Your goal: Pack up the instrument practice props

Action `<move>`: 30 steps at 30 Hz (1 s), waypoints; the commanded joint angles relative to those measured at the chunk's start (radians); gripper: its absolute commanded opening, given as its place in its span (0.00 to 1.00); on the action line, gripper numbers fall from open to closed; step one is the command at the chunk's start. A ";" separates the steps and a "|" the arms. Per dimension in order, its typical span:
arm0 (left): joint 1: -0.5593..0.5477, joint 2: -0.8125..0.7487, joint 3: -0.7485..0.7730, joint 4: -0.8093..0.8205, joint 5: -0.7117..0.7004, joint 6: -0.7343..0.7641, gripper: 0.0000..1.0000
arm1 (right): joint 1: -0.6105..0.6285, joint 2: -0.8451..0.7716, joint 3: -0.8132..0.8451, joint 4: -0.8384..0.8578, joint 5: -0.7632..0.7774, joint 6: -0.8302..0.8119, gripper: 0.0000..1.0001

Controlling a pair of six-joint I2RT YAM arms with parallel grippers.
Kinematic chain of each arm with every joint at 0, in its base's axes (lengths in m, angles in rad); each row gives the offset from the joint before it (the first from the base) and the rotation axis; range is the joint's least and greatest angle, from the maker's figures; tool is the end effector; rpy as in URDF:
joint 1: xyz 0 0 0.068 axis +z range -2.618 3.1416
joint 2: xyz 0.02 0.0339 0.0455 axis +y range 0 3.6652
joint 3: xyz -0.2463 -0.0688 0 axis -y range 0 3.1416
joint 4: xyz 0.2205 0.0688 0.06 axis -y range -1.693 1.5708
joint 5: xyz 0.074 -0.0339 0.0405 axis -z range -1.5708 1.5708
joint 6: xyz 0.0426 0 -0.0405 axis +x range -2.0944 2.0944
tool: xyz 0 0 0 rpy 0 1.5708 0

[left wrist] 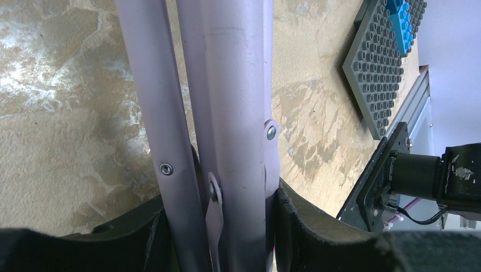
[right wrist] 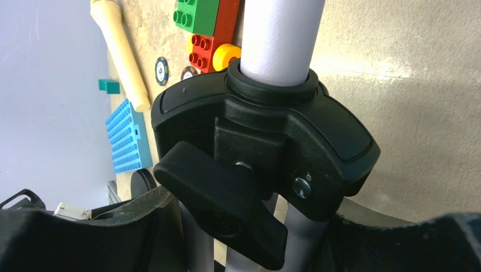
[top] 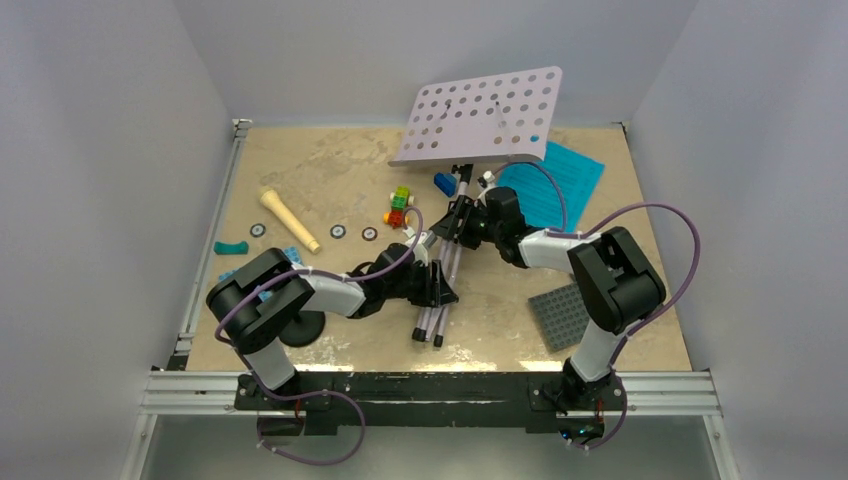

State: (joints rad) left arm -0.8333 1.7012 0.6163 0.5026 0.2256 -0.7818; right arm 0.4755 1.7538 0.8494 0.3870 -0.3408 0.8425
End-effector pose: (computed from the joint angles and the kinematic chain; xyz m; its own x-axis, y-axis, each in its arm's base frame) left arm 0.1977 -0.2318 0.1272 -0.8592 -0.0755 -0.5060 0.3405 0.6538 -0.6757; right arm 0.3024 0.1717 0.1630 -0.8074 0.3754 -0.4551 -0.1309 0.6382 0.7587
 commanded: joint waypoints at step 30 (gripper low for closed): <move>0.024 0.080 0.039 -0.026 -0.202 0.127 0.00 | 0.021 -0.012 0.011 0.006 -0.038 -0.112 0.82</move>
State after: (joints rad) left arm -0.8318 1.7401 0.6514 0.5102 0.2092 -0.7868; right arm 0.4671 1.7744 0.8463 0.3649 -0.3397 0.7971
